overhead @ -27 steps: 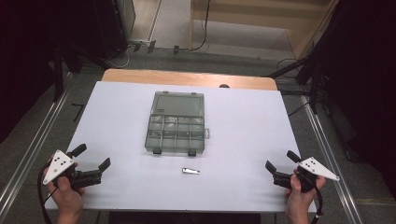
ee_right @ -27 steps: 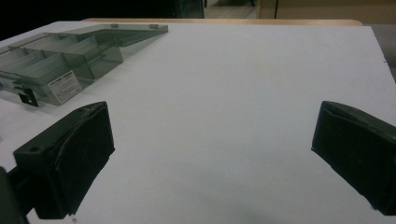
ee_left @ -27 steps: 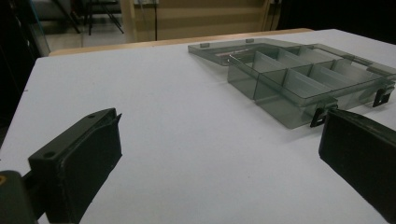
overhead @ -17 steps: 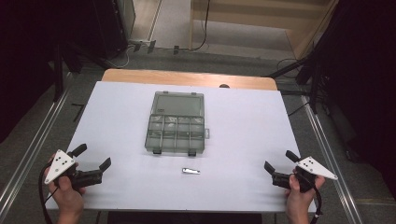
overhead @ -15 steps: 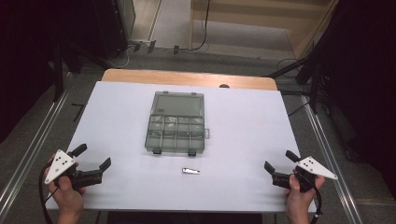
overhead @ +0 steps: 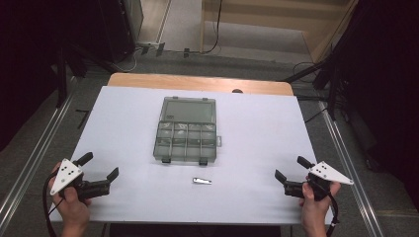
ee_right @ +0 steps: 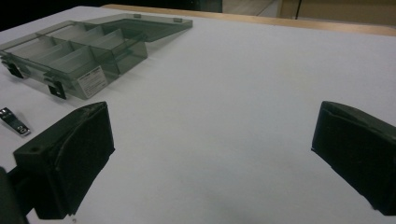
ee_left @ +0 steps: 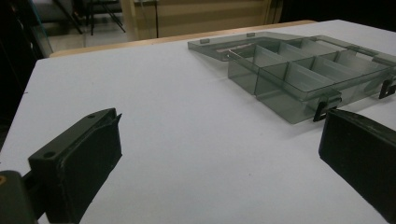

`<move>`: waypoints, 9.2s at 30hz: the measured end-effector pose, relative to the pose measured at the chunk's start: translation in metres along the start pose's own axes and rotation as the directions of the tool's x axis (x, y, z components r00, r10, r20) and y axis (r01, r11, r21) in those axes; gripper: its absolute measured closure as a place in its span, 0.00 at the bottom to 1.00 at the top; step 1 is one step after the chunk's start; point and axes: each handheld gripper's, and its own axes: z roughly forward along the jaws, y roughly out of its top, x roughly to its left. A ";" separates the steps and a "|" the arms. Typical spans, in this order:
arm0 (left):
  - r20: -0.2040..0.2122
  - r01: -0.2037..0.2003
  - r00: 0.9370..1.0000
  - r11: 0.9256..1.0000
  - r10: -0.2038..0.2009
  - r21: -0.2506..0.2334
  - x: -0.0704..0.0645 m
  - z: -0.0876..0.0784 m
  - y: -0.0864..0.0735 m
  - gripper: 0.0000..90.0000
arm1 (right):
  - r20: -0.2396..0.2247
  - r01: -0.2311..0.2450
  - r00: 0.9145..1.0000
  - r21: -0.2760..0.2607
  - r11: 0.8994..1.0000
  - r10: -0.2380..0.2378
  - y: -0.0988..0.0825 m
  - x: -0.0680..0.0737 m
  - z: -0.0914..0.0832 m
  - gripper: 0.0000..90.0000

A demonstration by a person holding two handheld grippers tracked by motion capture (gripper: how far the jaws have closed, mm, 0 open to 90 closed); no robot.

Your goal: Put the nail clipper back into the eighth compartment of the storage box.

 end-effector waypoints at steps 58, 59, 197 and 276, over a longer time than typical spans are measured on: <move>0.007 0.012 1.000 1.000 -0.012 0.004 0.001 0.000 -0.001 0.00 | -0.313 0.267 0.925 0.137 0.954 -0.214 0.064 0.088 0.093 0.00; 0.005 0.012 1.000 1.000 -0.012 0.005 0.001 0.000 -0.001 0.00 | -0.318 0.273 0.923 0.139 0.952 -0.218 0.065 0.089 0.094 0.00; 0.011 0.010 1.000 1.000 -0.010 0.005 0.001 0.002 -0.001 0.00 | -0.589 0.419 0.775 0.204 0.885 -0.231 0.062 0.145 0.141 0.91; 0.015 0.008 1.000 1.000 -0.008 0.004 0.002 0.002 -0.001 0.00 | -0.316 0.196 0.942 0.243 0.950 -0.113 0.086 0.124 0.162 0.66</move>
